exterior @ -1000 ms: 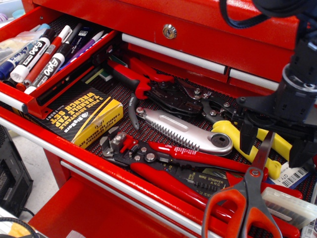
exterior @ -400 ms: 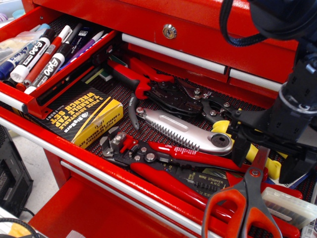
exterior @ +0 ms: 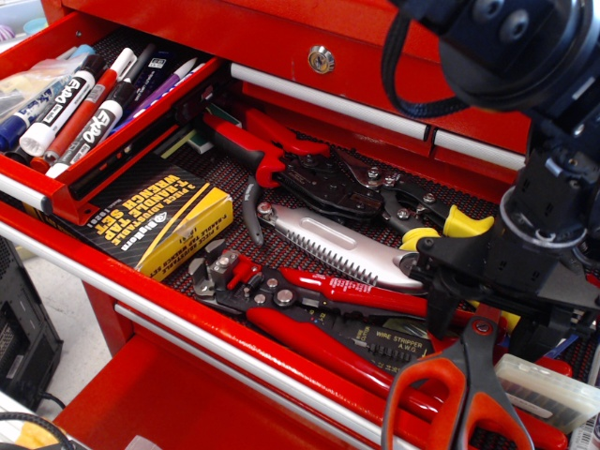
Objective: Pick up scissors and put into drawer
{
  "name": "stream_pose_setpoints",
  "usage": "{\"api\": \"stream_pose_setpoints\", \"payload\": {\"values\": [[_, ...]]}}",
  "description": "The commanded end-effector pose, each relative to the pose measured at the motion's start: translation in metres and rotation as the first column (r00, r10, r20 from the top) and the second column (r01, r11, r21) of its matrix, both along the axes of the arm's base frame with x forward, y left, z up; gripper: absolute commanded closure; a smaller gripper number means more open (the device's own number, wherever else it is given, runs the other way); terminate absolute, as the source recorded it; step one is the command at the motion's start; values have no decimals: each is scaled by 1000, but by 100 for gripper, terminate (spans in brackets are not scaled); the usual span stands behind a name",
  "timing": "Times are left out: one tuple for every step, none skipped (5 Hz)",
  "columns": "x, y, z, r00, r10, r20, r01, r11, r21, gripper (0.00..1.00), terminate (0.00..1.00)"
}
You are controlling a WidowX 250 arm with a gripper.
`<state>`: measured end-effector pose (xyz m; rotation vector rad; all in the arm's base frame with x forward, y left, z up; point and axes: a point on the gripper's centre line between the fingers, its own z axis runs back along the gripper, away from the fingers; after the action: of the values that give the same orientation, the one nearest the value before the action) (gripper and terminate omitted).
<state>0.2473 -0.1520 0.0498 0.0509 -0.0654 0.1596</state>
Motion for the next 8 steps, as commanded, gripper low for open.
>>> {"api": "stream_pose_setpoints", "payload": {"values": [[4, 10, 13, 1000, 17, 26, -16, 999, -45, 100, 0], [9, 26, 25, 1000, -25, -12, 24, 999, -36, 100, 0], [15, 55, 48, 994, -89, -69, 91, 996, 25, 100, 0], [13, 92, 78, 979, -161, -127, 180, 972, 152, 100, 0], [-3, 139, 85, 952, -268, -146, 294, 934, 203, 100, 0], [-24, 173, 95, 934, -276, -226, 321, 928, 191, 100, 0], [-42, 222, 95, 915, -357, -187, 401, 856, 327, 100, 0], [-35, 269, 107, 874, -451, -178, 484, 792, 372, 100, 0]]}}
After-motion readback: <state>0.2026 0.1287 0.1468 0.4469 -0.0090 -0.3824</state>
